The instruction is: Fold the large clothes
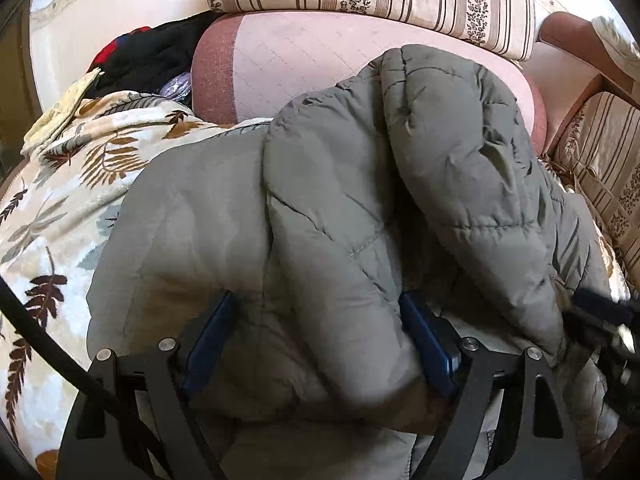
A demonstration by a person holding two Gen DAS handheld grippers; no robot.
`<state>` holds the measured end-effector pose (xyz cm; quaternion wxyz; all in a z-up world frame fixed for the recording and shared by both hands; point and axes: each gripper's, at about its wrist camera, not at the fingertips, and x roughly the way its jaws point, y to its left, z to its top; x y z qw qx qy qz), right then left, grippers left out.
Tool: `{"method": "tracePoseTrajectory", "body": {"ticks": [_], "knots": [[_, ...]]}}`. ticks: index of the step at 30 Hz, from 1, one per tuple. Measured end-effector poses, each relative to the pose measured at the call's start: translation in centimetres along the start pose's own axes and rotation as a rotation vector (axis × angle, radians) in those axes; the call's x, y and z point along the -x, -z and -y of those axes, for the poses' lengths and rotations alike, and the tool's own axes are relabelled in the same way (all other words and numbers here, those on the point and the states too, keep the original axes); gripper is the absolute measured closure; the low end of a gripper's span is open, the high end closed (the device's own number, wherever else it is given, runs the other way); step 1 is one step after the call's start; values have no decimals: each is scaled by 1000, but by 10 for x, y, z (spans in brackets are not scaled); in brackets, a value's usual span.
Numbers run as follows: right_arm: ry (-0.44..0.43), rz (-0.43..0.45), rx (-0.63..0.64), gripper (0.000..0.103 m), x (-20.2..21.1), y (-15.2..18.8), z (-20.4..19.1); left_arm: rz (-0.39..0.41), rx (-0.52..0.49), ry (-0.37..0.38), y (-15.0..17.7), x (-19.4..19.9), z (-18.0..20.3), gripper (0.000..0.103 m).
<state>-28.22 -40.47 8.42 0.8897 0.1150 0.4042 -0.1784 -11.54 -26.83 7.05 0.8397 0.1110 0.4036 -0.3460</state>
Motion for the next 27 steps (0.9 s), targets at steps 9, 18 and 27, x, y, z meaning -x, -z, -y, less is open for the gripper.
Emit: {"method": "tracePoseTrajectory", "body": {"ticks": [9,18,27], "knots": [[-30,-78,-56,65,-24,11,14,15,0,0,4,5,0,19],[-83,-55,-88,65,-1,15,9,4,-6,-11,7,14,-3,19],[-80,-85,-103,66,5,21,0,8,12,-4,11,29,-2,20]]}}
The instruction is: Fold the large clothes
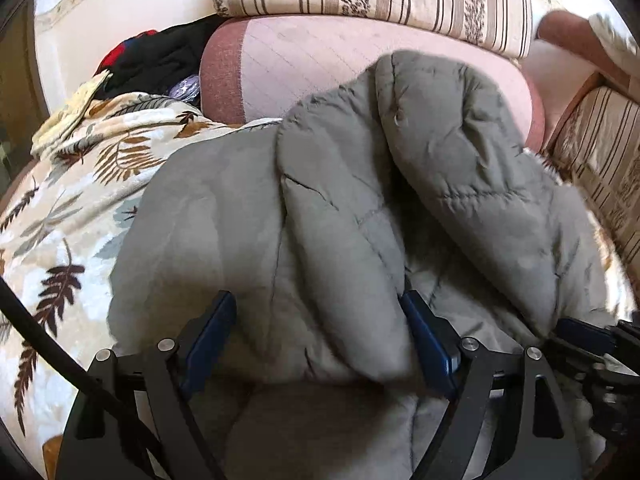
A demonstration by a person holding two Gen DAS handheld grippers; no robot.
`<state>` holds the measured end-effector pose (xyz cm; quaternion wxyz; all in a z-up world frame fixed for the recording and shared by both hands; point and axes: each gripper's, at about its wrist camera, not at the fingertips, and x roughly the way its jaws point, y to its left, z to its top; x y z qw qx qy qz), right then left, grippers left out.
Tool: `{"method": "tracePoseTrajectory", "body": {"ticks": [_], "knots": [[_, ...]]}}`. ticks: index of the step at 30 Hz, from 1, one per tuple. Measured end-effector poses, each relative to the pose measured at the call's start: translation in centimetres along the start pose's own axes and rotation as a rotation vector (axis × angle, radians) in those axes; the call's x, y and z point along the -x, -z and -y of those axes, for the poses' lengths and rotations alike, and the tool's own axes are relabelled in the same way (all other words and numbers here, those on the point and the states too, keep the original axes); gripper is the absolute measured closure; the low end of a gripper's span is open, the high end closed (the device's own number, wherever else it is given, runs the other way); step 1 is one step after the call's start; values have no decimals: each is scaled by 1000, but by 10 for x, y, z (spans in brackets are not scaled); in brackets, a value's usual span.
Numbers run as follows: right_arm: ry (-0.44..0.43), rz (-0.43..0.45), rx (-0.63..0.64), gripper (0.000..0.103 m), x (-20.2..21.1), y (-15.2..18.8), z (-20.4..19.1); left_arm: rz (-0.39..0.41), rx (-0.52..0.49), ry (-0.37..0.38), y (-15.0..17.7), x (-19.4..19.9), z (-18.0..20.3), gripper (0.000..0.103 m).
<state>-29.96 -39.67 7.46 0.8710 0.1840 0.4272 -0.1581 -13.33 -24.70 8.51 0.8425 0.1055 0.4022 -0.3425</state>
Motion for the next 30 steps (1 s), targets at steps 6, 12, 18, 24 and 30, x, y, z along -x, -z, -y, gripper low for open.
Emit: {"method": "tracePoseTrajectory", "body": {"ticks": [6,12,18,24,30], "knots": [[-17,30,-53,66,69,43,12,13,8,-5,22,47,1,20],[21,-41,-121,65,81,114,18,-79,6,-55,95,76,-3,20],[26,-22,-104,65,91,153,8,-50,-64,-130,147,109,-5,20],[35,68,-70,64,132,169,14,-21,28,-140,180,147,-33,20],[0,-9,-139,64,116,197,29,-28,4,-170,200,148,-42,20]]}}
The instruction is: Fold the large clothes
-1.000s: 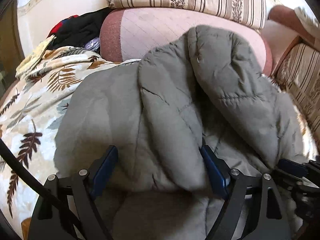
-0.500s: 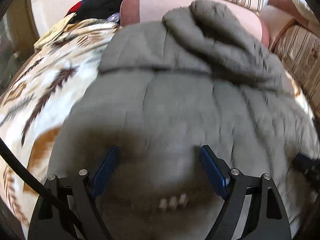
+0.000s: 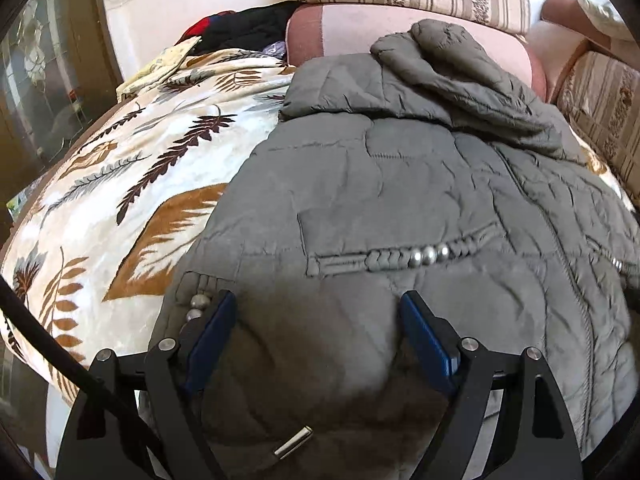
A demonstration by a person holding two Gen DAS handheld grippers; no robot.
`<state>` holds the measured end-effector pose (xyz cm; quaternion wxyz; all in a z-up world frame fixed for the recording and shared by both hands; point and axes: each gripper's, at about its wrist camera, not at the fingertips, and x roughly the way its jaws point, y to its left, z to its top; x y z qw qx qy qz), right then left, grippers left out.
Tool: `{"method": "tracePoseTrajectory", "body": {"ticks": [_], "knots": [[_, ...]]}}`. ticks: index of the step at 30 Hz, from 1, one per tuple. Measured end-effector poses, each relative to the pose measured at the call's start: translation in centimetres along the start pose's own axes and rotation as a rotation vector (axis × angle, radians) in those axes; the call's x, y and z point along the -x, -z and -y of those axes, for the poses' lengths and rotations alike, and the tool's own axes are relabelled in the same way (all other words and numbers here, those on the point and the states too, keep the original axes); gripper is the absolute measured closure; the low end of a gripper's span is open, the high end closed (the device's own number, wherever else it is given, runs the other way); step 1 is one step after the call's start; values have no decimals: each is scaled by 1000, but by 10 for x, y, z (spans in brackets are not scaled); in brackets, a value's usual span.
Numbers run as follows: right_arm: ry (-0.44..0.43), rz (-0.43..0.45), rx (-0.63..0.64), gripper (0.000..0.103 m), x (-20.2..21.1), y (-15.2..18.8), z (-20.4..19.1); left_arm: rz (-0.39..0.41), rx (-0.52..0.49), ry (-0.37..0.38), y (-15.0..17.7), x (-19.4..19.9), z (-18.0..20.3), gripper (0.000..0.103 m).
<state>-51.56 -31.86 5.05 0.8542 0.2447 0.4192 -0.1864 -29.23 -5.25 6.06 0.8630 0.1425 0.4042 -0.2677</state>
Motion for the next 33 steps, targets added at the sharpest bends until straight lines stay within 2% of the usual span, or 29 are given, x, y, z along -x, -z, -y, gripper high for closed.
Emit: {"method": "tracePoseTrajectory", "body": {"ticks": [3,5,7,9,10,12,14,17,19,20,23,26,30,33], "knots": [[-11,20,1,64,6,3,1,27,-20,-6,6,1,1,20],[-23,75,-22,64,23,3,6,38,4,13,9,8,-5,20],[-19,139,-47,64,41,3,12,63,47,40,14,20,-19,20],[3,176,-84,58,57,7,26,58,96,105,17,29,-37,23],[19,186,-104,56,63,10,34,56,136,149,20,35,-50,27],[45,189,-158,54,73,20,57,64,165,186,25,45,-65,30],[65,199,-228,54,82,30,80,90,191,121,30,54,-82,29],[57,175,-312,54,86,40,106,51,324,203,38,50,-119,28],[2,163,-366,53,84,45,117,-1,426,222,43,36,-138,28],[-31,148,-395,51,81,46,121,-31,478,255,45,28,-145,28],[-82,123,-423,51,72,45,120,-83,534,313,49,12,-151,28],[-132,67,-420,47,58,47,114,-80,511,310,48,11,-145,27],[-179,47,-462,45,50,58,112,-86,484,330,56,11,-129,26],[-251,29,-492,45,49,69,109,-79,472,335,66,20,-116,26]]}}
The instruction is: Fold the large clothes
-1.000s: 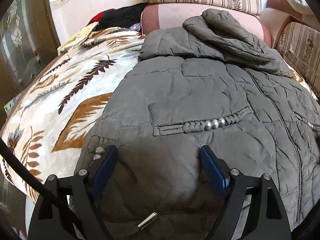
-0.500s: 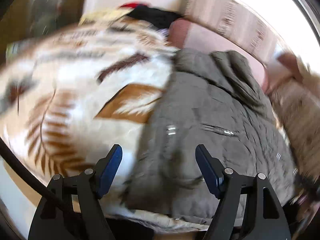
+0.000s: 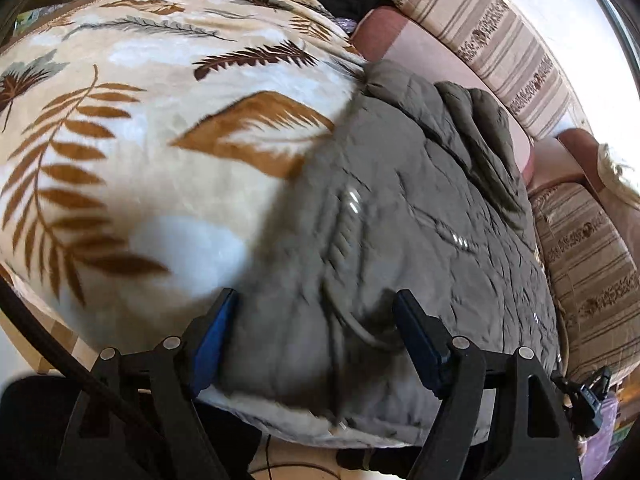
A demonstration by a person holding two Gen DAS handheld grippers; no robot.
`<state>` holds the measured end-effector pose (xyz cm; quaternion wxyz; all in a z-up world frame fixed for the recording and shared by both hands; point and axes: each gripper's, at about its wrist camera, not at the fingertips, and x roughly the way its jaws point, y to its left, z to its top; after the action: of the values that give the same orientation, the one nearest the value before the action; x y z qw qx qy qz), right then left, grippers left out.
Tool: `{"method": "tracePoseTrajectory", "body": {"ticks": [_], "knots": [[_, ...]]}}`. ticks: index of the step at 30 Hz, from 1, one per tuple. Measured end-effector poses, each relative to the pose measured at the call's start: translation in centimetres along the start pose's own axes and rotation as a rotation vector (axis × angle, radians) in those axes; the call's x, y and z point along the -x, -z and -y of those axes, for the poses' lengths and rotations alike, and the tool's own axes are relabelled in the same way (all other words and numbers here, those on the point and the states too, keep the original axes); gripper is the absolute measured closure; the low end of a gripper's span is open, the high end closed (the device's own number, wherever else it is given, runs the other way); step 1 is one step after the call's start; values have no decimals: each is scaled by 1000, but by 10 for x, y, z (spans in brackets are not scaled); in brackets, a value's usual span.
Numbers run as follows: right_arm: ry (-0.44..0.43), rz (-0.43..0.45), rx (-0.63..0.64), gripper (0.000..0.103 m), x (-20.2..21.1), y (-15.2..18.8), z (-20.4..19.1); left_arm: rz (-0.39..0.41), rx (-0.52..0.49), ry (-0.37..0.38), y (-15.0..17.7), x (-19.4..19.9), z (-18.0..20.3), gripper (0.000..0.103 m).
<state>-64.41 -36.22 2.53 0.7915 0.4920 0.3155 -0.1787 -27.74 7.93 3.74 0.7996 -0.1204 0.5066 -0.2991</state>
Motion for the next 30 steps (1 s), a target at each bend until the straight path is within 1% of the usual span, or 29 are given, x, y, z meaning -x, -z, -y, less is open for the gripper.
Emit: {"method": "tracePoseTrajectory", "body": {"ticks": [3,5,6,8,9,10,11,12,13,16,18,22,25,28,30], "knots": [[-62,-37,-12,44,-4,19,-4,-4,-6,35,14,1,10,26],[-62,-4,25,45,1,29,-14,5,-47,54,23,3,20,26],[-41,20,76,47,4,34,-24,18,-82,52,25,4,27,30],[38,82,188,51,11,41,-47,74,-178,13,31,10,44,31],[74,108,231,53,13,43,-56,94,-207,-2,33,11,49,32],[106,144,270,55,15,43,-64,113,-221,-22,33,11,51,33],[152,177,310,56,18,42,-72,118,-221,-29,33,11,50,33],[177,196,325,56,19,41,-75,114,-214,-32,32,9,48,33],[176,199,322,56,19,38,-76,107,-202,-43,31,6,45,33],[207,141,267,55,13,30,-68,109,-176,-37,28,6,38,33],[217,114,233,53,16,28,-59,110,-172,-34,26,6,37,33],[273,128,214,50,33,26,-57,108,-180,-32,26,4,39,33],[195,116,196,48,37,21,-56,109,-181,-27,25,1,42,33],[136,139,202,48,41,16,-65,117,-191,-27,26,2,45,33],[90,169,237,48,45,13,-77,120,-204,-31,28,2,47,33]]}}
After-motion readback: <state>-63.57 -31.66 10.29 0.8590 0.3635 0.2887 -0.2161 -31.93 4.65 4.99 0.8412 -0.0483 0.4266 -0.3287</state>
